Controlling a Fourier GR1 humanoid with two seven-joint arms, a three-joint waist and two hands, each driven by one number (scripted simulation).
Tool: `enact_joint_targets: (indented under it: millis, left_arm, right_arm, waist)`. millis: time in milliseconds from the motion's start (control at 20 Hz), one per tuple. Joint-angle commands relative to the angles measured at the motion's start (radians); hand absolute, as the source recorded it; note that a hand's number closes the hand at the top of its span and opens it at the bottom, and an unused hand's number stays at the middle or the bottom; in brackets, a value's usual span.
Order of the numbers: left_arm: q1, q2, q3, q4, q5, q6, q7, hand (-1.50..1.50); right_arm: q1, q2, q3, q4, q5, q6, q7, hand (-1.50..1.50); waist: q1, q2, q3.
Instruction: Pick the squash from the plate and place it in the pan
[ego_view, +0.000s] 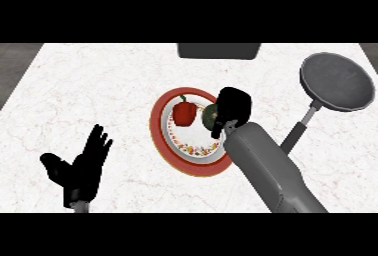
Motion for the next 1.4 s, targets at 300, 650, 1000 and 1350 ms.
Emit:
enact_joint_targets:
  millis: [300,650,1000,1350]
  left_arm:
    - [-0.076,-0.002,-0.020,0.003,-0.011,0.000,0.062,0.00]
    - [-0.042,-0.008,-0.030,-0.004,-0.025,0.007,0.044,0.00]
    - [-0.040,0.003,-0.011,0.044,-0.007,-0.024,0.040,0.00]
    - [-0.051,-0.017,0.005,0.048,-0.018,0.008,0.021,0.00]
  right_arm:
    - [-0.303,-0.081,-0.292,0.390,-0.040,-0.128,0.141,1.50]
    - [-0.460,-0.126,-0.179,0.481,0.187,-0.289,0.267,1.50]
    - [-0.594,-0.153,-0.184,0.530,0.303,-0.371,0.415,1.50]
    - [-0.576,-0.198,-0.263,0.580,0.310,-0.483,0.393,1.50]
  waist:
    - [0.063,0.031,-0.002]
    - [0.073,0.022,-0.005]
    - [0.042,0.015,-0.006]
    - [0.026,0.016,-0.004]
